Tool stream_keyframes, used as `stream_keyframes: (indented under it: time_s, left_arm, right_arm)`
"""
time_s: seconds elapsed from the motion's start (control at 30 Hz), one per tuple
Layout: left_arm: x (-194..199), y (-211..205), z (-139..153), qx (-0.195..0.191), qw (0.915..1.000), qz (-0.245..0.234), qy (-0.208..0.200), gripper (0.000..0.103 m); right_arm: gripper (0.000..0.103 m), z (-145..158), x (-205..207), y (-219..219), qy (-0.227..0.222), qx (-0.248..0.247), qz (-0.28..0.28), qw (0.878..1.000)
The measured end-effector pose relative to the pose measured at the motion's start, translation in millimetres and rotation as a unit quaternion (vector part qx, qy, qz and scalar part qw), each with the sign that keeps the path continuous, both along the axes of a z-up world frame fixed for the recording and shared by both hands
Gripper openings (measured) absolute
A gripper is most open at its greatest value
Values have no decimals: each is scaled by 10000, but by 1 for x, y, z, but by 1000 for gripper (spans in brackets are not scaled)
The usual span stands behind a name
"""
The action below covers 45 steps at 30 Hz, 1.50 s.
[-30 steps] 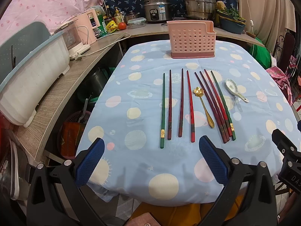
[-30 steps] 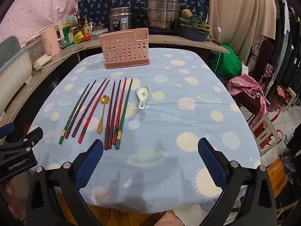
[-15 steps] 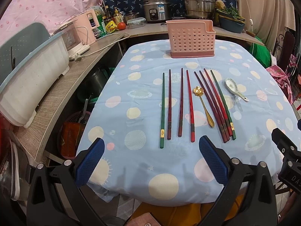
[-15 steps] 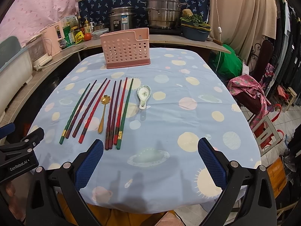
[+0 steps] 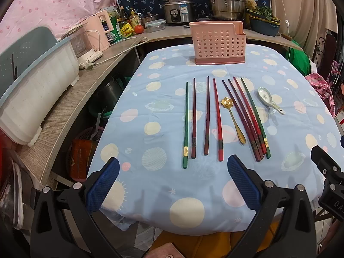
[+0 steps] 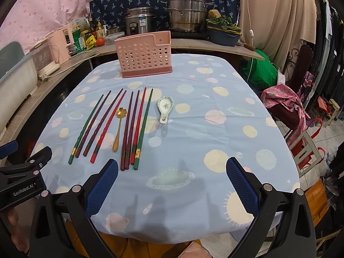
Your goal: Organize utensils
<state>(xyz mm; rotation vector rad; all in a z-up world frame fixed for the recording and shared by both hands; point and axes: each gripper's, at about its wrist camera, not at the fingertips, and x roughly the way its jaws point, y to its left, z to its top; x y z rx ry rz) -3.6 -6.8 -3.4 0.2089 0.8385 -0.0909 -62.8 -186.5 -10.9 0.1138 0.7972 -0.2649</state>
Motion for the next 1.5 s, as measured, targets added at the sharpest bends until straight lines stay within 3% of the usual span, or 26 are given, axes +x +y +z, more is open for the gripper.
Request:
stream_keyframes:
  time_s: [1.5]
  left_arm:
    - [-1,4,-2,49,10000,5,3,96]
  right_arm:
    - [96,-1,0,0,7,37,3,10000]
